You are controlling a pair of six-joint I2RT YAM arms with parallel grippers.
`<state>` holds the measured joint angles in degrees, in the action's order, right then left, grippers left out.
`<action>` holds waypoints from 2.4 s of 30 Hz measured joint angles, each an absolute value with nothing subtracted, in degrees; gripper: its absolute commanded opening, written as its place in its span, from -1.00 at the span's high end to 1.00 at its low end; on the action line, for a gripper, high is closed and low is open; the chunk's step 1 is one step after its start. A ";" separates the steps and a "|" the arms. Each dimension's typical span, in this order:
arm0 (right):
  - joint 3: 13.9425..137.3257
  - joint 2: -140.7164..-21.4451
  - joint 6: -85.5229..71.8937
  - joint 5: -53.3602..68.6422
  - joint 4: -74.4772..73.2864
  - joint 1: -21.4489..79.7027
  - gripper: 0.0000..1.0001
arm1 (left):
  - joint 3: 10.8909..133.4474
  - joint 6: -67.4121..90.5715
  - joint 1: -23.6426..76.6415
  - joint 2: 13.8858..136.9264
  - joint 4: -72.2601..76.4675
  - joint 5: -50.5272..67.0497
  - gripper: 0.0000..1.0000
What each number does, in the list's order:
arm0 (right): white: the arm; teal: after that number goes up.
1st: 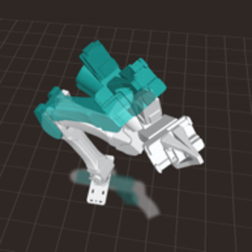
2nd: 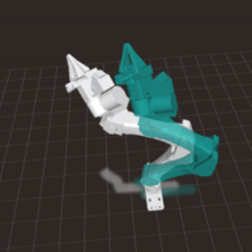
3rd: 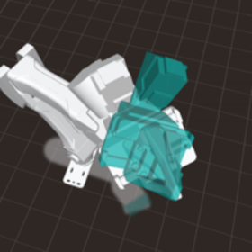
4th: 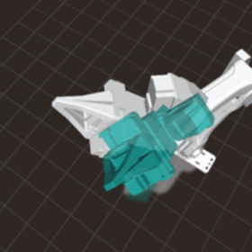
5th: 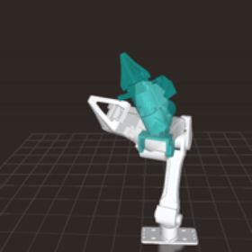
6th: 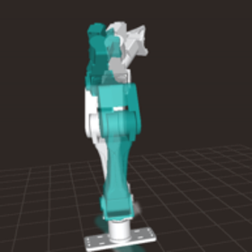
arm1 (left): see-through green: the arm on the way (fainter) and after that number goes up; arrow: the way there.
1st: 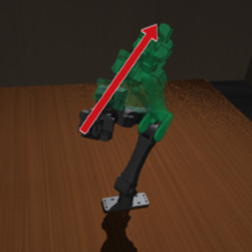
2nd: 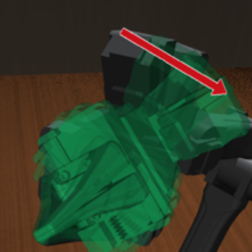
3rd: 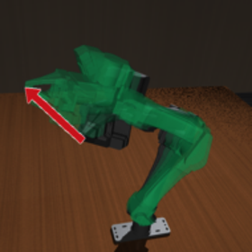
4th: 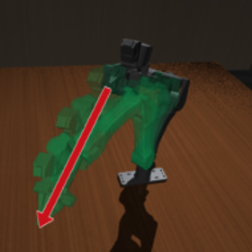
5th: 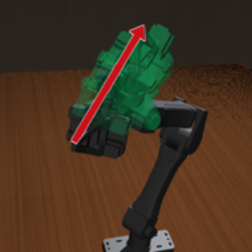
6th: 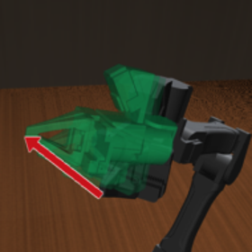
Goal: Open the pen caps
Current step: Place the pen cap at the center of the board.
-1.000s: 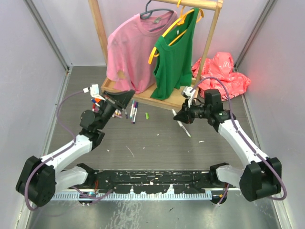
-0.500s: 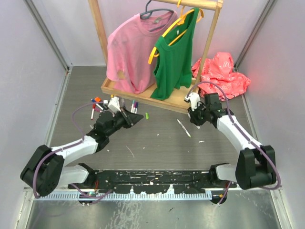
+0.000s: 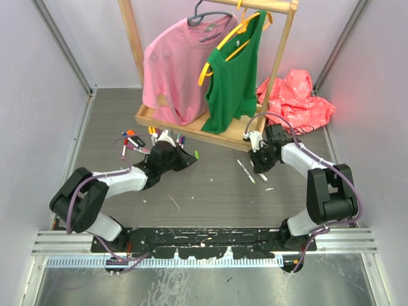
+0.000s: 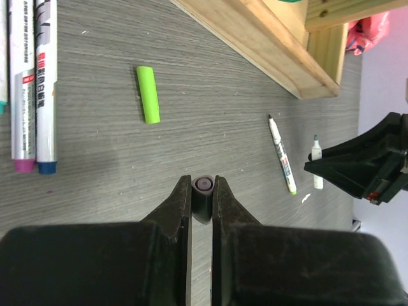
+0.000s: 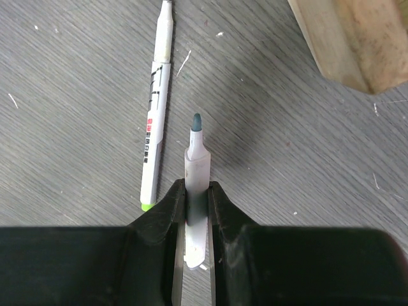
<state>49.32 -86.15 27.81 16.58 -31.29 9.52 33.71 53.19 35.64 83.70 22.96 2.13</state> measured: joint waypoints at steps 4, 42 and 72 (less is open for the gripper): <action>49.98 -87.79 26.61 16.60 -31.11 9.52 0.78 | 38.48 53.25 36.75 87.79 18.17 0.84 1.00; 51.24 -91.26 24.03 16.10 -29.56 10.57 0.69 | 70.13 52.45 43.53 110.98 -11.27 -18.81 0.70; 51.99 -91.57 23.99 16.08 -29.58 11.09 0.35 | 70.52 51.68 43.79 110.32 -11.92 -16.53 0.43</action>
<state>51.99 -91.57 23.99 16.08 -29.58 11.09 70.52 51.68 43.79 110.32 -11.92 -16.53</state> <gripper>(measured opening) 0.313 0.276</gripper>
